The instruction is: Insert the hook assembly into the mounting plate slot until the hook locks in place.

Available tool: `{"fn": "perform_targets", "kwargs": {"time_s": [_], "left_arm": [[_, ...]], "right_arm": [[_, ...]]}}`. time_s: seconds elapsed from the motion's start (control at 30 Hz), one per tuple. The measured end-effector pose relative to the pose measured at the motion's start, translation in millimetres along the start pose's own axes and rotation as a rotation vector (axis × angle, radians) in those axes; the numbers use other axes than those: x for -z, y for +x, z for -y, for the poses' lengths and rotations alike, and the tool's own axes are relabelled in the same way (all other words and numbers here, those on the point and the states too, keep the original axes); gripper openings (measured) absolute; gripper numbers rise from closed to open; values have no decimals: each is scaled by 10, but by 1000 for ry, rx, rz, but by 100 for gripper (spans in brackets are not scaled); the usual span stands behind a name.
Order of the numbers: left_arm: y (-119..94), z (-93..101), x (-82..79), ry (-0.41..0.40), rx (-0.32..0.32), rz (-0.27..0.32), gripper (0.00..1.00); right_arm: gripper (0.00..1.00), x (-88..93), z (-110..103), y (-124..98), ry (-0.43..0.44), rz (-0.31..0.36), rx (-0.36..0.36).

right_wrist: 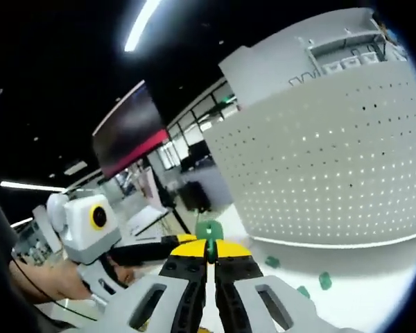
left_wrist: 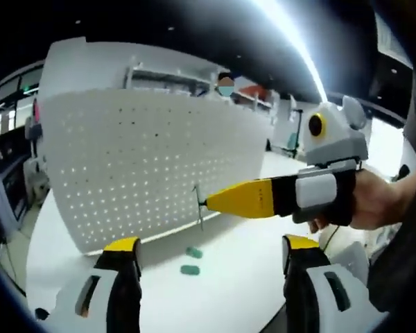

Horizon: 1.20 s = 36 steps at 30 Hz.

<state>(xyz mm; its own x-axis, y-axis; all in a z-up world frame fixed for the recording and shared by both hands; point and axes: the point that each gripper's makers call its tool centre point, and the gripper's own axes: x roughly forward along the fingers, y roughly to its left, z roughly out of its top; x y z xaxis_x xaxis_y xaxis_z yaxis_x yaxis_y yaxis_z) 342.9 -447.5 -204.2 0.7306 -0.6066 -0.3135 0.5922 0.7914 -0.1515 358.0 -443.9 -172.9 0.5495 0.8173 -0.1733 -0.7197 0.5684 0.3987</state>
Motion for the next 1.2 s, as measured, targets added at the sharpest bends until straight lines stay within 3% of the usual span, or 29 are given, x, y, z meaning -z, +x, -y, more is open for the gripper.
{"fn": "perform_targets", "kwargs": {"time_s": [0.1,0.37,0.53,0.63,0.83,1.2], "left_arm": [[-21,-48,82,65,-20,-36,96],[-87,-86,62,15,-19,-16,100],[-94,-169,-28,-11,-40,16,100],[-90,-245,9,-35,-51,7,100],[-119,-301,45,-35,-66,-9,100],[-119,-347,36,-46,-76,-19,100]], "right_arm": [[0,34,0,6,-10,-11,-1],[0,27,40,21,-38,8,18],[0,-62,176,13,-99,55,82],[0,-63,284,4,-115,74,128],[0,-204,470,-33,-126,141,202],[0,-654,952,-38,-221,226,356]]}}
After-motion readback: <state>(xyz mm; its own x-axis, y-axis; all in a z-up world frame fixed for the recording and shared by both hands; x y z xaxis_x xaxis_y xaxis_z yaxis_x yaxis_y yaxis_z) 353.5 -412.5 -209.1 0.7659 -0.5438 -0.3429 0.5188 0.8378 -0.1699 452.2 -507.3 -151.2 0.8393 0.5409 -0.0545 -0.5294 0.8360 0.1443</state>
